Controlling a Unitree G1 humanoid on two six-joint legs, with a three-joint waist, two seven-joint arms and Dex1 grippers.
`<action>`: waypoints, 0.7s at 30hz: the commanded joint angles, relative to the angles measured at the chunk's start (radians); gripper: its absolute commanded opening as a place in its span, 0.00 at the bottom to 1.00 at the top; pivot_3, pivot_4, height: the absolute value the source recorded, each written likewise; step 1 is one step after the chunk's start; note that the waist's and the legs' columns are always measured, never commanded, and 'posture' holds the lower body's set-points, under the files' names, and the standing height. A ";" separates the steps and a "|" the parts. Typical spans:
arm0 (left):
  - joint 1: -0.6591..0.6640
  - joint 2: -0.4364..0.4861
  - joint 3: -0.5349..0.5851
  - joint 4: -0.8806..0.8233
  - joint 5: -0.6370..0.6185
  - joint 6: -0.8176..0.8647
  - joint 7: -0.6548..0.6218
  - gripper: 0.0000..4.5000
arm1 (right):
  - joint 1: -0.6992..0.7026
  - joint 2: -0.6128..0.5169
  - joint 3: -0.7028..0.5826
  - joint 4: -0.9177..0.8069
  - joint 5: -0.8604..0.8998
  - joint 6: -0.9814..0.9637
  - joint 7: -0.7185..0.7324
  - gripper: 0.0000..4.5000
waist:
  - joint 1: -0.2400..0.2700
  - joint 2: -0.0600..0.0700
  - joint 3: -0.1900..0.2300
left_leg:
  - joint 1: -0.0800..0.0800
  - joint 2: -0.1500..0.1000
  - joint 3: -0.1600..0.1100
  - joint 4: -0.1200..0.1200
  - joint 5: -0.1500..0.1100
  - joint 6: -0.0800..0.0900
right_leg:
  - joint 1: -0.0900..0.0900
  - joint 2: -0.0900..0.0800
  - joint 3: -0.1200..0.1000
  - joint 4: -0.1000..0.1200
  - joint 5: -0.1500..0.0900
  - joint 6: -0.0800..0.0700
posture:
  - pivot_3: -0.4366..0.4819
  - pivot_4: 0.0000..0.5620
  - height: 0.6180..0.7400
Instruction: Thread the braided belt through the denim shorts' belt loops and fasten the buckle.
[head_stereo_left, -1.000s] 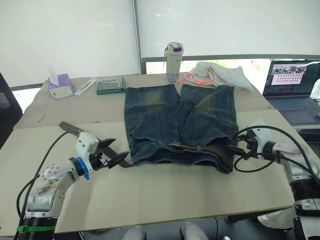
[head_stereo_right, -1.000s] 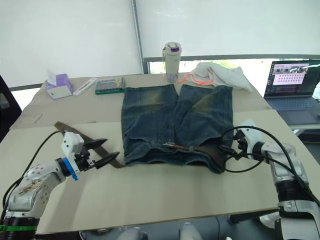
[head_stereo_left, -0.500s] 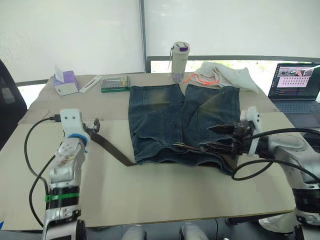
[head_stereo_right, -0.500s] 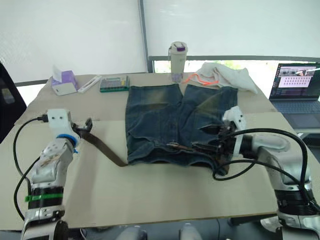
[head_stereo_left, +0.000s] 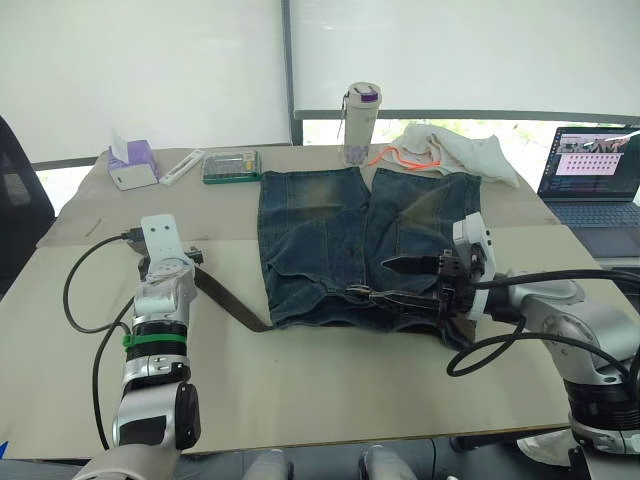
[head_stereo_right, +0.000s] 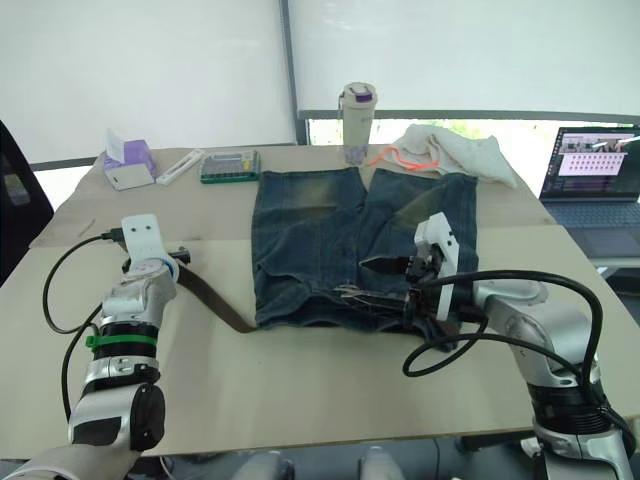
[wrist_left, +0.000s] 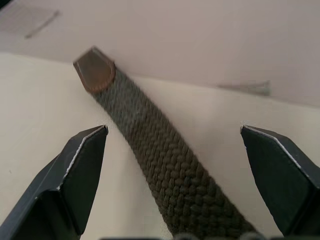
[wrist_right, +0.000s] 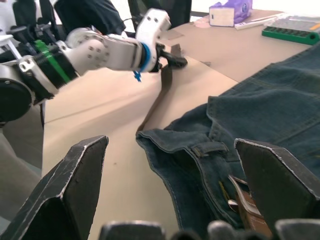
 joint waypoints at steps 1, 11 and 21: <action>-0.036 0.016 0.004 0.040 0.021 -0.038 0.036 1.00 | -0.010 0.003 -0.005 -0.032 0.022 -0.005 -0.009 1.00 | 0.000 0.000 0.000 | 0.000 0.000 0.000 0.000 0.000 0.000 | 0.000 0.000 0.000 0.000 0.000 0.000 | 0.48 0.27 1.00; 0.028 -0.027 0.069 -0.070 -0.014 -0.069 0.126 0.44 | -0.009 0.007 0.007 -0.002 0.007 -0.031 -0.019 1.00 | -0.001 0.000 0.000 | 0.000 0.000 -0.001 0.000 0.000 -0.001 | 0.000 0.000 0.000 0.000 0.000 0.000 | 0.48 0.27 1.00; 0.176 -0.081 0.102 -0.320 -0.099 -0.327 -0.007 0.00 | -0.011 0.030 0.018 0.013 -0.003 -0.042 -0.024 1.00 | 0.003 0.000 0.000 | -0.001 0.001 -0.001 0.000 0.001 -0.004 | -0.001 -0.001 0.000 0.000 0.001 -0.001 | 0.48 0.27 1.00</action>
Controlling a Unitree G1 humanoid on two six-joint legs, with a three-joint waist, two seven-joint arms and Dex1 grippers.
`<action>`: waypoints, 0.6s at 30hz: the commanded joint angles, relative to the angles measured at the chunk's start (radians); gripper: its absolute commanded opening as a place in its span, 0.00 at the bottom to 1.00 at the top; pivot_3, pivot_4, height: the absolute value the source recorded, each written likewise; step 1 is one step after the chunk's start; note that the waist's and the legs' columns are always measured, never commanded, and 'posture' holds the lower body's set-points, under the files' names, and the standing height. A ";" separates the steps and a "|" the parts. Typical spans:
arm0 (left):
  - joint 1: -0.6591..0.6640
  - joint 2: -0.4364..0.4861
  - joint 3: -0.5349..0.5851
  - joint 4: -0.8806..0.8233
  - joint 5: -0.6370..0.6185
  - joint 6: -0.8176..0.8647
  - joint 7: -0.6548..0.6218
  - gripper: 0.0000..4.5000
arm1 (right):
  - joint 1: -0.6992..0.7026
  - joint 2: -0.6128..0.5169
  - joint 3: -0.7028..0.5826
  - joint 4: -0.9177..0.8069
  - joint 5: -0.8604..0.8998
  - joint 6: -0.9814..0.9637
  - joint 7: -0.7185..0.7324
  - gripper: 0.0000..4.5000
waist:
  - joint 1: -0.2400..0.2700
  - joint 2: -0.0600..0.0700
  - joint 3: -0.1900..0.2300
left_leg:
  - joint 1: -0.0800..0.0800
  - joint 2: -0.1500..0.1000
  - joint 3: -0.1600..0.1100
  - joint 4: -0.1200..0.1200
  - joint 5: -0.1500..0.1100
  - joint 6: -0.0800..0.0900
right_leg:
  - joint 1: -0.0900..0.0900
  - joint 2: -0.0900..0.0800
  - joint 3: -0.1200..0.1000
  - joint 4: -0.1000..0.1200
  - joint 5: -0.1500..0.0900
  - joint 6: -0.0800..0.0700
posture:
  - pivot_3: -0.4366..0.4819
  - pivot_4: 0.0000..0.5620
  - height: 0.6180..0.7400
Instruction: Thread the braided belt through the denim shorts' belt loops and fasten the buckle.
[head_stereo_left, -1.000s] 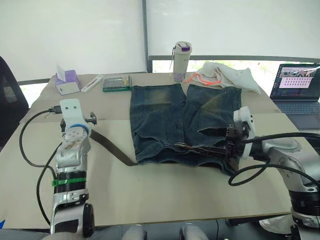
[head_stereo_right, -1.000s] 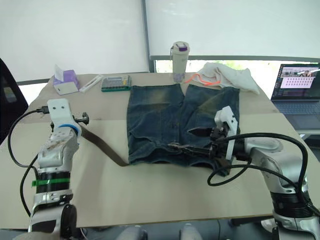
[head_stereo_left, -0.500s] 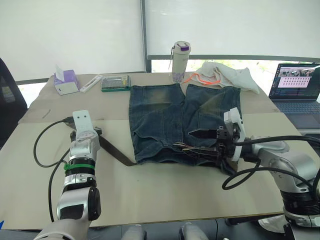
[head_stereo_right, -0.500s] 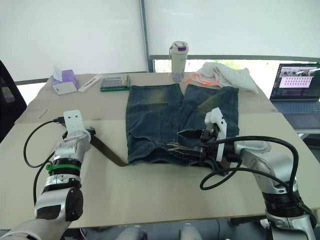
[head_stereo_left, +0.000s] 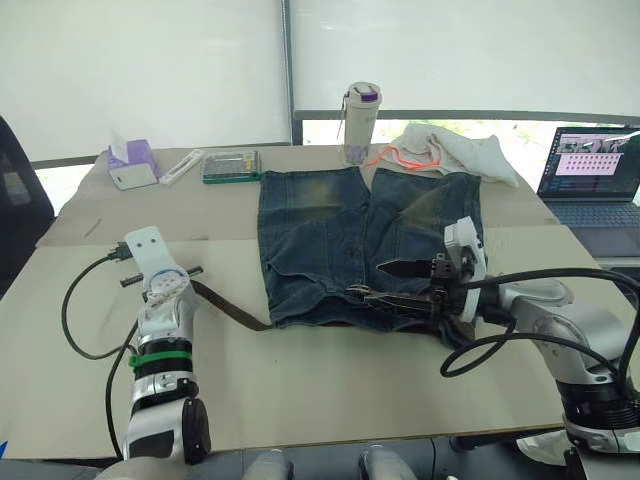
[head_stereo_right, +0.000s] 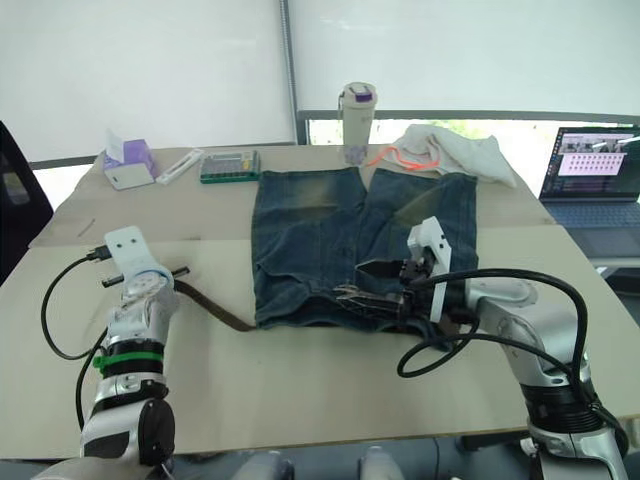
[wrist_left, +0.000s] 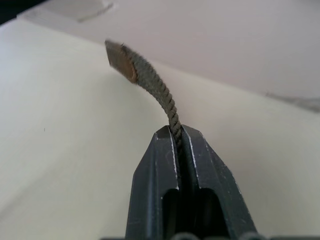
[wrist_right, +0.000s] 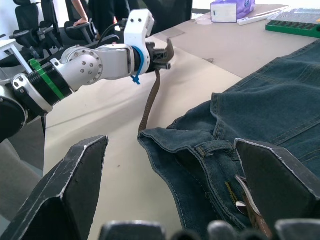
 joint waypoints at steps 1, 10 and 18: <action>0.048 0.000 0.012 -0.156 -0.058 -0.113 -0.098 0.00 | -0.011 0.013 -0.011 -0.013 0.008 -0.028 -0.007 1.00 | 0.000 0.000 0.000 | 0.000 0.000 0.000 0.000 0.000 0.000 | 0.000 0.000 0.000 0.000 0.000 0.000 | 0.48 0.27 1.00; 0.291 0.213 -0.289 -0.413 0.163 -0.533 -0.497 0.00 | -0.066 0.177 -0.081 0.030 0.055 0.023 -0.231 1.00 | -0.003 0.000 0.000 | 0.000 0.001 0.001 -0.001 0.000 -0.001 | 0.000 0.001 0.000 -0.001 0.001 -0.002 | 0.48 0.27 1.00; 0.278 0.275 -0.458 -0.377 0.488 -0.738 -0.441 0.00 | -0.134 0.424 -0.141 0.061 0.126 0.113 -0.571 1.00 | 0.000 0.003 0.000 | 0.000 0.002 0.001 -0.002 0.000 -0.001 | -0.001 0.001 0.000 -0.001 0.001 -0.002 | 0.48 0.27 1.00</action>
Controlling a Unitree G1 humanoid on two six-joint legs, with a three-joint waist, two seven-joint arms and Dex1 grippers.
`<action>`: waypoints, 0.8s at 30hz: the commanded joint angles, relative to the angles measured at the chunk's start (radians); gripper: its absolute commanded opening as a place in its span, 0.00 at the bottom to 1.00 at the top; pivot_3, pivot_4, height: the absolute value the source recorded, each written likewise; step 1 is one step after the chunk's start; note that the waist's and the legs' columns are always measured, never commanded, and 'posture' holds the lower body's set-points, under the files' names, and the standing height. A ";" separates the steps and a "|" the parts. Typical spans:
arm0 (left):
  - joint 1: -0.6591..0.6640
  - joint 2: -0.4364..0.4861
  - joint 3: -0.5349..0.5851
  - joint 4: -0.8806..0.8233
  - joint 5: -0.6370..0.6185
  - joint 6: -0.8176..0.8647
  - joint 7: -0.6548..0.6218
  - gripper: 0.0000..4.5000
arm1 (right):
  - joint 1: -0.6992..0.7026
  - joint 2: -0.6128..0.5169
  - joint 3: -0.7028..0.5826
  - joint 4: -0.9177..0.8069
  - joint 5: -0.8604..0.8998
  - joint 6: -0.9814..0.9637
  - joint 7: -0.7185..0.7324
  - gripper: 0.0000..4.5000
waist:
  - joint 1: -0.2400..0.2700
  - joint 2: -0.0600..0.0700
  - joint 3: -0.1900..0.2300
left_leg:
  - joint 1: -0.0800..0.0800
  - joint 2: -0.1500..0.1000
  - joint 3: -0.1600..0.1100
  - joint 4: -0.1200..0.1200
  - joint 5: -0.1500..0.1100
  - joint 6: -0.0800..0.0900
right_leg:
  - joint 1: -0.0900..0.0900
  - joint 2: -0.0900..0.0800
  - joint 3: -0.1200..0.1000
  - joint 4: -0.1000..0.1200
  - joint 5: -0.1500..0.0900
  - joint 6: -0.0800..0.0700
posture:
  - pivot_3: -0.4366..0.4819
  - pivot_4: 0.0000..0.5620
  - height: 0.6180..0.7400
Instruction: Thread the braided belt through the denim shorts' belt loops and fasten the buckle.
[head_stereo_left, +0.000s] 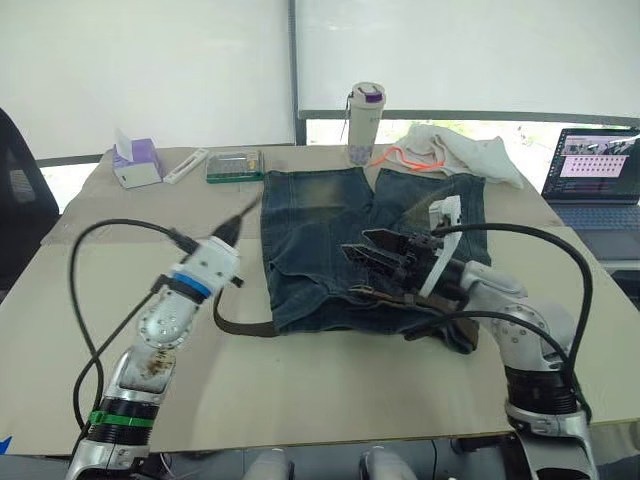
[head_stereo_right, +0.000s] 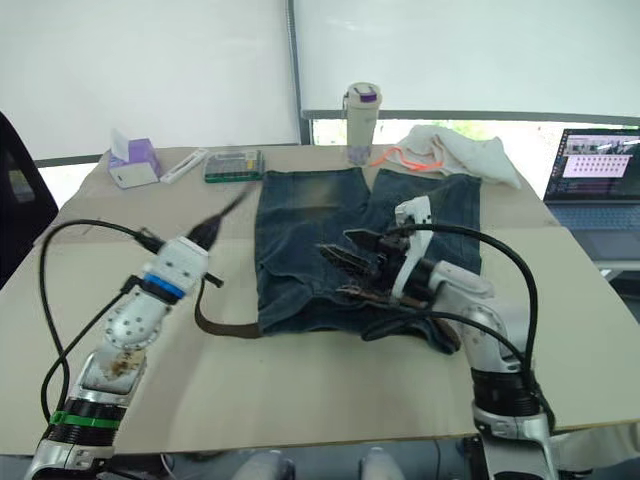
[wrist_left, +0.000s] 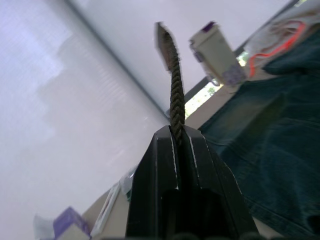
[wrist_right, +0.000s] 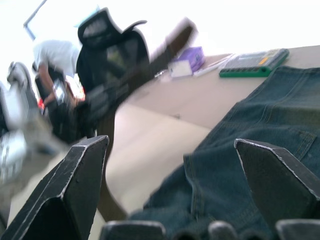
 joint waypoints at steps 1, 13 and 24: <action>-0.054 0.000 -0.019 0.021 0.135 -0.064 0.089 0.00 | -0.033 0.089 -0.074 -0.004 0.107 0.100 -0.179 1.00 | -0.003 0.000 0.000 | 0.000 0.000 0.000 0.000 0.000 0.000 | 0.000 0.000 0.000 0.001 0.000 0.000 | 0.48 0.27 1.00; -0.079 0.026 -0.079 0.050 0.439 -0.243 0.327 0.00 | -0.121 0.261 -0.237 0.075 0.568 0.252 -0.637 1.00 | -0.018 0.002 0.000 | 0.000 0.000 0.000 -0.001 0.000 0.000 | -0.001 0.000 0.000 0.003 0.000 0.000 | 0.48 0.27 1.00; -0.091 0.040 -0.110 0.080 0.458 -0.316 0.336 0.00 | -0.173 0.214 -0.218 0.155 0.688 0.209 -0.707 0.83 | -0.021 0.002 0.000 | 0.000 0.001 0.000 -0.002 0.000 0.001 | -0.001 0.001 -0.001 0.002 0.000 0.000 | 0.48 0.27 1.00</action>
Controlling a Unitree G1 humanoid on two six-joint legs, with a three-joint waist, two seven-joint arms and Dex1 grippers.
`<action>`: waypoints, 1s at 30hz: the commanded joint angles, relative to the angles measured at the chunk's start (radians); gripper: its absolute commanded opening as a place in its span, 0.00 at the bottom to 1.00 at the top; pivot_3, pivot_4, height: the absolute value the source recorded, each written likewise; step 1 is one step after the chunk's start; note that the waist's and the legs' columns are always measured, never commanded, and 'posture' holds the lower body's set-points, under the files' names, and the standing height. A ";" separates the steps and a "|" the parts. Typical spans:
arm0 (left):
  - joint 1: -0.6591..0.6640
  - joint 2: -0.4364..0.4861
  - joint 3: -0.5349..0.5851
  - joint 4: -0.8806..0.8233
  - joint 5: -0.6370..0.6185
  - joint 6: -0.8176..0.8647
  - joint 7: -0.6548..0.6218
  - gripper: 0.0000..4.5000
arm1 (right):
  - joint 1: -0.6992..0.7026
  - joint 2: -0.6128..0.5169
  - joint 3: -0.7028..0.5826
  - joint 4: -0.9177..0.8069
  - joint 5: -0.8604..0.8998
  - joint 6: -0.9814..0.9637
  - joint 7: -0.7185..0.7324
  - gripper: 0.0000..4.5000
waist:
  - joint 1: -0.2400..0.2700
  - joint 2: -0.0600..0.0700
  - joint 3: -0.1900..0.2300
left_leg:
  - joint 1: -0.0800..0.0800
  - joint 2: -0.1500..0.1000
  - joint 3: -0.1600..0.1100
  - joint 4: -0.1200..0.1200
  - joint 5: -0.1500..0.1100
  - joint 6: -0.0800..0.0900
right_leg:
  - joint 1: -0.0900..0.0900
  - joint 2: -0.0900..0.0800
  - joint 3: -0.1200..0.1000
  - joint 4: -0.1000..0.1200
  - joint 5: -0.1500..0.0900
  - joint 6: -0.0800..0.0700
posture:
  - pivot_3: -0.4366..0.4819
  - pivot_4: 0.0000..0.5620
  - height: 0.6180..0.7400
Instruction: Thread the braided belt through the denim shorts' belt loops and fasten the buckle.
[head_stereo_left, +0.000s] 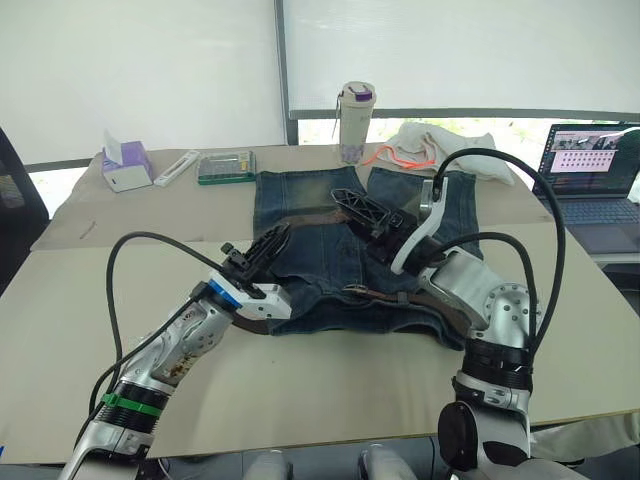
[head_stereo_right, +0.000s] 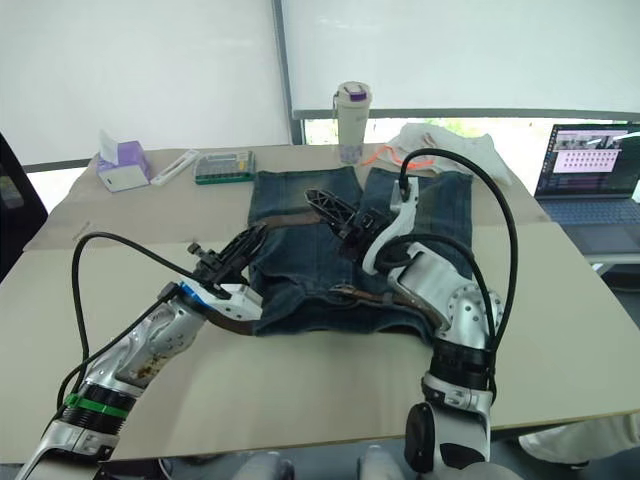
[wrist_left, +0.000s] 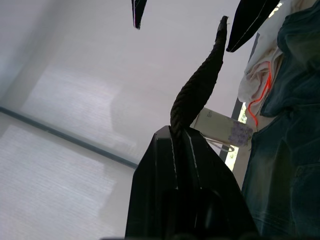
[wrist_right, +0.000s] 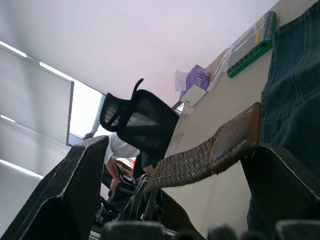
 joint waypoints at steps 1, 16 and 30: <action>-0.020 0.005 0.001 0.000 0.005 -0.023 0.016 0.00 | -0.022 -0.005 0.018 0.001 0.026 -0.031 -0.010 0.75 | 0.000 0.000 0.000 | 0.000 0.000 0.000 0.000 0.000 0.000 | 0.000 0.000 0.000 0.000 0.000 0.000 | 0.48 0.27 1.00; -0.004 0.018 0.028 0.030 -0.166 -0.024 -0.111 0.29 | 0.013 0.001 0.048 -0.017 0.035 -0.099 -0.022 0.00 | -0.002 0.000 0.000 | 0.000 0.000 0.000 0.000 0.000 0.000 | 0.000 0.000 0.000 0.000 0.000 0.000 | 0.48 0.27 1.00; 0.072 -0.102 0.319 -0.357 -1.786 1.031 -0.636 0.73 | 0.072 0.028 0.166 -0.035 -0.244 -0.262 0.128 0.00 | -0.029 0.001 0.000 | 0.000 0.001 -0.002 0.000 0.000 0.001 | 0.001 0.001 -0.002 0.000 0.000 0.000 | 0.48 0.27 1.00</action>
